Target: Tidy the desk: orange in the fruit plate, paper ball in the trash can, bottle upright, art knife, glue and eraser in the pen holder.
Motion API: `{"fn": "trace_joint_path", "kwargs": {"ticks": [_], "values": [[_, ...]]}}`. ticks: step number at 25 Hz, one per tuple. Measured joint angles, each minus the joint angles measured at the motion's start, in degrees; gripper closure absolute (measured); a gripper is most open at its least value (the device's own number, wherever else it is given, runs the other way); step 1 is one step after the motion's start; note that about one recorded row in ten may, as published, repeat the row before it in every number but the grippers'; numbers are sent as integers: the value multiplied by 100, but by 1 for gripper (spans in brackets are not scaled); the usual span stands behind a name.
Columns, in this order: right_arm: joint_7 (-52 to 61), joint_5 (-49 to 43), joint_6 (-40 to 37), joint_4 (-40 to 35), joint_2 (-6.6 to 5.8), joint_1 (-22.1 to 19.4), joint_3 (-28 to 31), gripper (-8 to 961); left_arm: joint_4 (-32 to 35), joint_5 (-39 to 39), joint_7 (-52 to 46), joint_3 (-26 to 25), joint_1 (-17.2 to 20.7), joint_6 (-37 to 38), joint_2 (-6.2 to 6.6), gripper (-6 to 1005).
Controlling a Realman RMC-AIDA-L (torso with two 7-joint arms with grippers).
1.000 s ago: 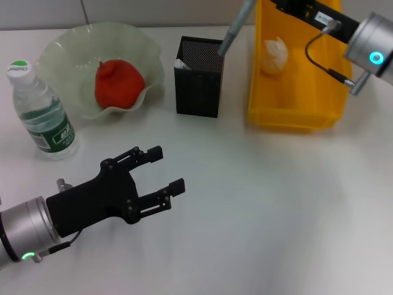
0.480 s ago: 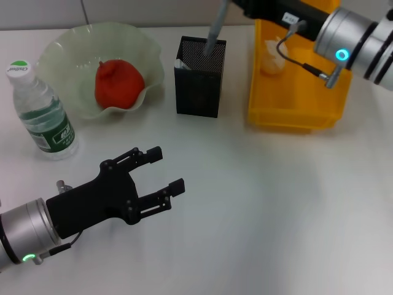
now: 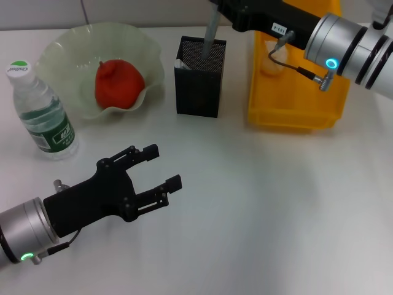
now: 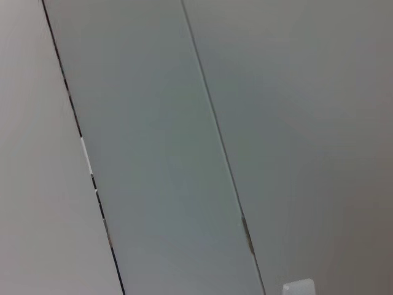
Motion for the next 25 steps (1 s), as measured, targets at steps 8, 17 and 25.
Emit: {"fn": "trace_joint_path", "kwargs": {"ticks": [8,17,25], "values": [[-484,26,18,102,1,18,-42,813,-8,0,-1,-10,10,0,-1,200],[-976,2,35,257,16,58,-52,813,-9,21,7,-12,28,-34,-2,200],[-1131,23,18,309,18,70,-8,801,-9,17,4,-12,52,-50,5,200]]}}
